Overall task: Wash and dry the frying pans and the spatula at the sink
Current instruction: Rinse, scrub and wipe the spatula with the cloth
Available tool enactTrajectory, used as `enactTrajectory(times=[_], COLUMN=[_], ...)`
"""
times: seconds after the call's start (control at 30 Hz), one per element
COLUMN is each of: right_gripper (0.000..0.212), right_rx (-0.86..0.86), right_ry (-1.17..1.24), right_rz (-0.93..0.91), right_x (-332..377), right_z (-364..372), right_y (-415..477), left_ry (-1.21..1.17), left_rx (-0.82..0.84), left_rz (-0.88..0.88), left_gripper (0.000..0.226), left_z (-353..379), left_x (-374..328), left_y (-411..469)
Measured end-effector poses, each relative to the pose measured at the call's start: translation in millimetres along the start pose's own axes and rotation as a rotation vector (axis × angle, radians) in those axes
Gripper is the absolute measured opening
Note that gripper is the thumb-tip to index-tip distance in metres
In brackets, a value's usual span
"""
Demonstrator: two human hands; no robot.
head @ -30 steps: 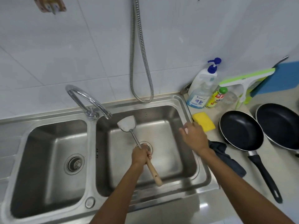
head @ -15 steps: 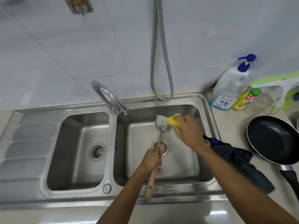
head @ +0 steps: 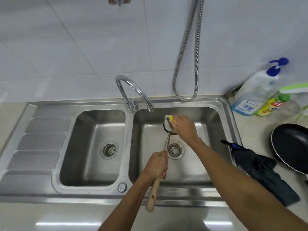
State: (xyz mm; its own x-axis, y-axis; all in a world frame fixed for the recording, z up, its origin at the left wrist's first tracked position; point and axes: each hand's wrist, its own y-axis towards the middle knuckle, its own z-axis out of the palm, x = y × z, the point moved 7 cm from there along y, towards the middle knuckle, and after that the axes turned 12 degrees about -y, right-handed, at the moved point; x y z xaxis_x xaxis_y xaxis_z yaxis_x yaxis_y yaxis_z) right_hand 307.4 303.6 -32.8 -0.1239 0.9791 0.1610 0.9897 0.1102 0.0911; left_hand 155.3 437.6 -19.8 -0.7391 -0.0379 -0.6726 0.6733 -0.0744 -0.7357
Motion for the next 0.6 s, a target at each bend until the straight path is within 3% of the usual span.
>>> enactTrajectory(times=[0.1,0.23,0.3,0.37,0.5,0.6], right_gripper=[0.018,0.019,0.025,0.027,0.021,0.024], right_rx=[-0.064,0.097,0.152,0.09,0.026,-0.107], right_ry=[-0.003,-0.224,-0.312,-0.313,-0.287,-0.244], right_rz=[0.086,-0.249,-0.2,-0.125,-0.272,-0.057], right_x=[-1,36,24,23,35,4], right_z=[-8,0,-2,-5,4,-11], right_y=[12,11,27,32,19,34], left_ry=[0.004,0.044,0.063,0.064,0.107,0.158], left_rx=[0.004,0.032,0.037,0.026,0.024,0.008], left_rz=[0.027,0.051,0.069,0.088,0.092,0.131], left_gripper=[0.04,0.042,0.043,0.043,0.043,0.045], left_z=[7,-3,-5,-4,-10,-9], left_x=[-4,-3,-5,-9,-14,-18], left_y=[-2,-4,-4,-2,0,5])
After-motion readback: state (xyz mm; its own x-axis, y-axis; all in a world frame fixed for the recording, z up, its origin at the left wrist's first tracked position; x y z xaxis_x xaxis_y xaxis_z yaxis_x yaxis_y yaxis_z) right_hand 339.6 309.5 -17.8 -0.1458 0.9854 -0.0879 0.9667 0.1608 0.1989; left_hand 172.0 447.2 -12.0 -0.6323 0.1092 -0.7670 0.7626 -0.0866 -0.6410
